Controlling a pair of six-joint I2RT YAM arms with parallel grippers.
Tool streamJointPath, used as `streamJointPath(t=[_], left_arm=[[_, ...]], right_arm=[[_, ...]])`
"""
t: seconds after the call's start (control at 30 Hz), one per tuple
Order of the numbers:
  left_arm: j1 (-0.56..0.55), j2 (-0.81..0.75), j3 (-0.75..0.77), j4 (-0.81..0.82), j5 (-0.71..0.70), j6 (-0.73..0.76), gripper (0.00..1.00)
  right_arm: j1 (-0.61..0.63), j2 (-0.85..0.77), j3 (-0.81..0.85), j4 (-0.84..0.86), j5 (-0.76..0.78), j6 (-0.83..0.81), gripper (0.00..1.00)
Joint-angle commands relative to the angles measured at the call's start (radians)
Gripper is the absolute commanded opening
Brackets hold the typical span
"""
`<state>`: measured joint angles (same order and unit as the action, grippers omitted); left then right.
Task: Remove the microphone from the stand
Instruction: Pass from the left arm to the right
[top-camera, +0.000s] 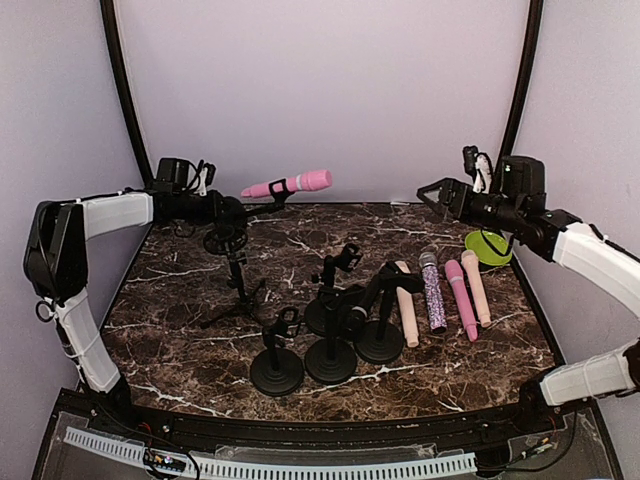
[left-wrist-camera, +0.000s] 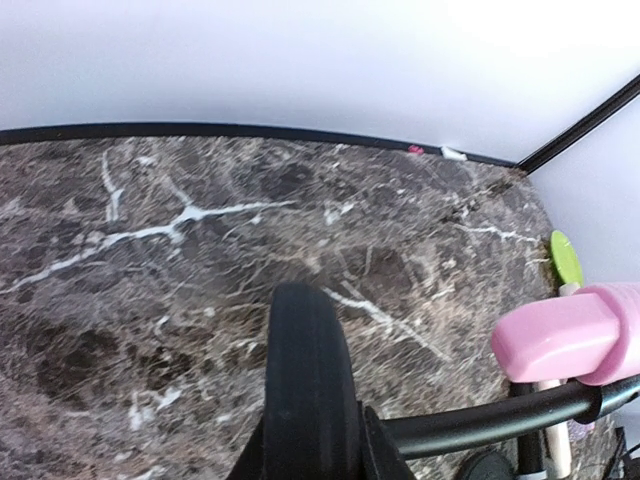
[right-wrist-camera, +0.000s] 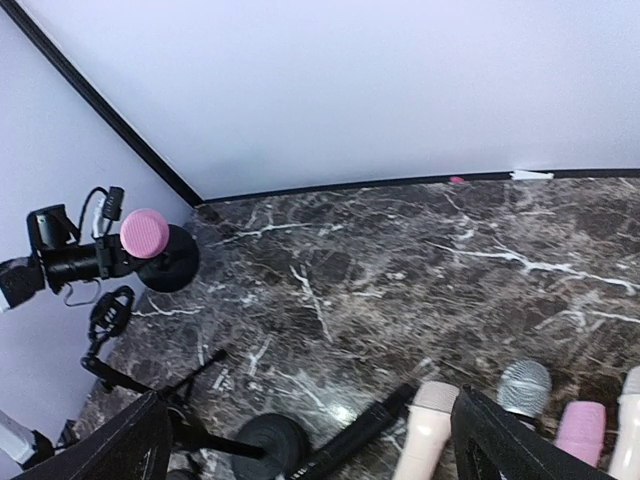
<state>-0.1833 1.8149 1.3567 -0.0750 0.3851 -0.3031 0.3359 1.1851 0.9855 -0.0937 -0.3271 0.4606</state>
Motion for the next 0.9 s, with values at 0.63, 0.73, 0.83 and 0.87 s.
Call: streamJointPath(t=[0.63, 0.73, 0.83, 0.87], left_arm=[[-0.188, -0.06, -0.055, 0.507, 0.119, -0.359, 0.0], [-0.191, -0.06, -0.063, 0.506, 0.114, -0.356, 0.0], [-0.191, -0.061, -0.074, 0.514, 0.111, -0.356, 0.0], [-0.191, -0.061, -0.076, 0.514, 0.111, -0.357, 0.0]], right_arm=[[0.364, 0.429, 0.512, 0.202, 0.183, -0.145, 0.88], [0.378, 0.459, 0.546, 0.203, 0.179, -0.148, 0.81], [0.387, 0.469, 0.549, 0.232, 0.165, -0.141, 0.78], [0.388, 0.471, 0.549, 0.242, 0.159, -0.136, 0.77]])
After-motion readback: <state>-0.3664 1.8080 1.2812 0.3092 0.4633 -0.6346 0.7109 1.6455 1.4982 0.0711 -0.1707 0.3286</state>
